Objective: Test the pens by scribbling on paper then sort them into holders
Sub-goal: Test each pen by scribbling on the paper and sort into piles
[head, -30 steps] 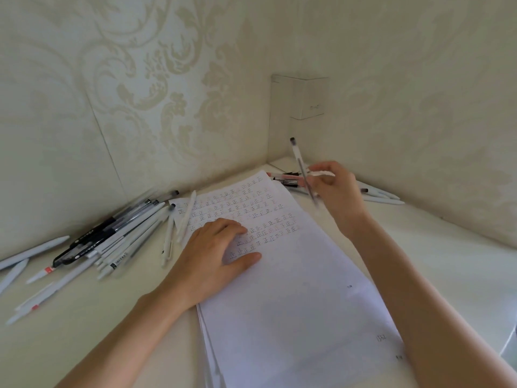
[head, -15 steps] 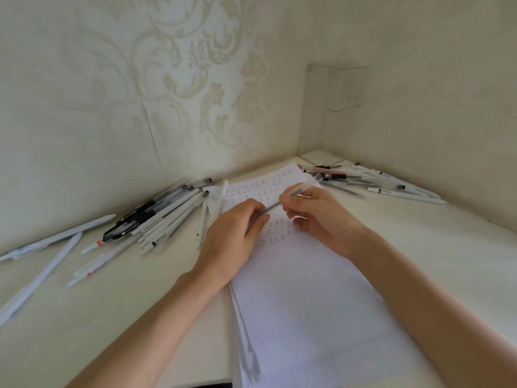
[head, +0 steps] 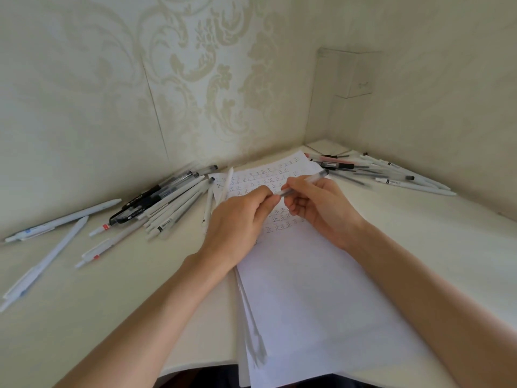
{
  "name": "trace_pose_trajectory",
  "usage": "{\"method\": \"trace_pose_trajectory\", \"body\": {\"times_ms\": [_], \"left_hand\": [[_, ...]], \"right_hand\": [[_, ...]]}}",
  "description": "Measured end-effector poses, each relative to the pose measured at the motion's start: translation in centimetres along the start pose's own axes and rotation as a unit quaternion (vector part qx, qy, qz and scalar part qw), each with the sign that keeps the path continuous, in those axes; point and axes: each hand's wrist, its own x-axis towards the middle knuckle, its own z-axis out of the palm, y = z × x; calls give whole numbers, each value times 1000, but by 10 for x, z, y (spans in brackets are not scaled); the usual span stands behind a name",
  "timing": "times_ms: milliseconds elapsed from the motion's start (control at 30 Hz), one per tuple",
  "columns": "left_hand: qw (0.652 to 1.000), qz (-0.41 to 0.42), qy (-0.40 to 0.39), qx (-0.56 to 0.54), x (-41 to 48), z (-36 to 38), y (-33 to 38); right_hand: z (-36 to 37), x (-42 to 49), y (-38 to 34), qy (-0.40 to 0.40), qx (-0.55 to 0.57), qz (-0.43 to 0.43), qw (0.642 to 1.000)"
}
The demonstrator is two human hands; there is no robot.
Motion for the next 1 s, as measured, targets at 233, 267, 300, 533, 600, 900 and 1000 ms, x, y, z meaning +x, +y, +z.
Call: {"method": "trace_pose_trajectory", "body": {"times_ms": [233, 267, 300, 533, 600, 900, 1000], "left_hand": [[998, -31, 0, -60, 1, -2, 0], [998, -30, 1, -61, 1, -3, -1], [998, -28, 2, -57, 1, -4, -1], [997, -57, -50, 30, -7, -13, -6], [992, -73, -86, 58, -12, -21, -10], [978, -54, -149, 133, -28, -21, -19], [980, -57, -147, 123, -27, -20, -21]], "right_hand": [[3, 0, 0, 13, -8, -24, 1000], [3, 0, 0, 13, -3, -25, 1000], [4, -1, 0, 11, 3, -21, 1000], [8, -1, -2, 16, 16, 29, 999], [2, -3, -10, 34, 43, 41, 998], [28, -13, -3, 47, -178, -7, 983], [33, -15, 2, 60, -236, -7, 970]]}}
